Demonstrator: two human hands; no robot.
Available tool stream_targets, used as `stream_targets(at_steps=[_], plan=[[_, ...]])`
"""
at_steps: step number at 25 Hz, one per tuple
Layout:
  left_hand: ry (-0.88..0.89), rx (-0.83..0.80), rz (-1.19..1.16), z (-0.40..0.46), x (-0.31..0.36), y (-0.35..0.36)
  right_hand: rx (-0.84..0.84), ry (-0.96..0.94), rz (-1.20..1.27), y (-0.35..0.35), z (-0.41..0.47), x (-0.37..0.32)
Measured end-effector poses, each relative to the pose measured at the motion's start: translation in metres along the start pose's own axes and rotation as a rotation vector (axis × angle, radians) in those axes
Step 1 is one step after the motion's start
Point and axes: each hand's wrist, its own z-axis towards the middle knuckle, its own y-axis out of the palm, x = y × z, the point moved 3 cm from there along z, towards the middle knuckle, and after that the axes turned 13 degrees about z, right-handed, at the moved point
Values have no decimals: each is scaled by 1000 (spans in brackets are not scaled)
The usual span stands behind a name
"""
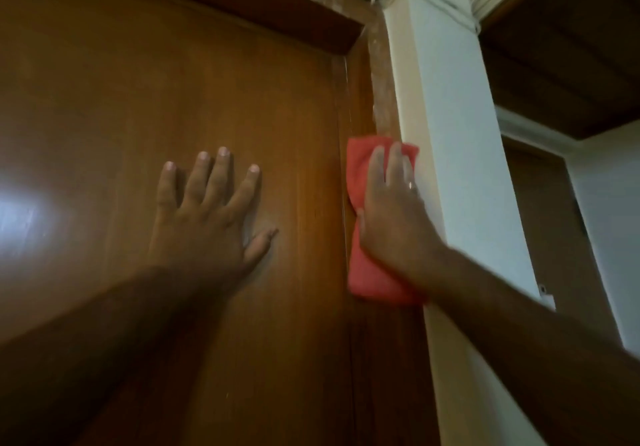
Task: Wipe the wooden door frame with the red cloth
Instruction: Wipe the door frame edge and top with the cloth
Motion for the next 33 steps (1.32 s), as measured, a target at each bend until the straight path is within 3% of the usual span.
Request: stream_targets(at_steps=[5, 9, 12, 19, 22, 24, 33], plan=[[-115, 39, 82, 69, -61, 7, -50, 33, 58, -24, 169, -11], [-76, 81, 71, 70, -70, 14, 55, 68, 119, -31, 214, -27], [-50, 119, 49, 70, -70, 17, 85, 22, 87, -25, 172, -22], [-23, 168, 67, 61, -67, 20, -51, 21, -32, 8, -36, -4], [-24, 174, 91, 61, -66, 20, -177, 5, -161, 11, -70, -2], [-9, 159, 95, 63, -67, 21, -151, -36, -225, 7, -65, -1], [-4, 71, 97, 61, -70, 17, -10, 42, 60, -24, 175, -13]])
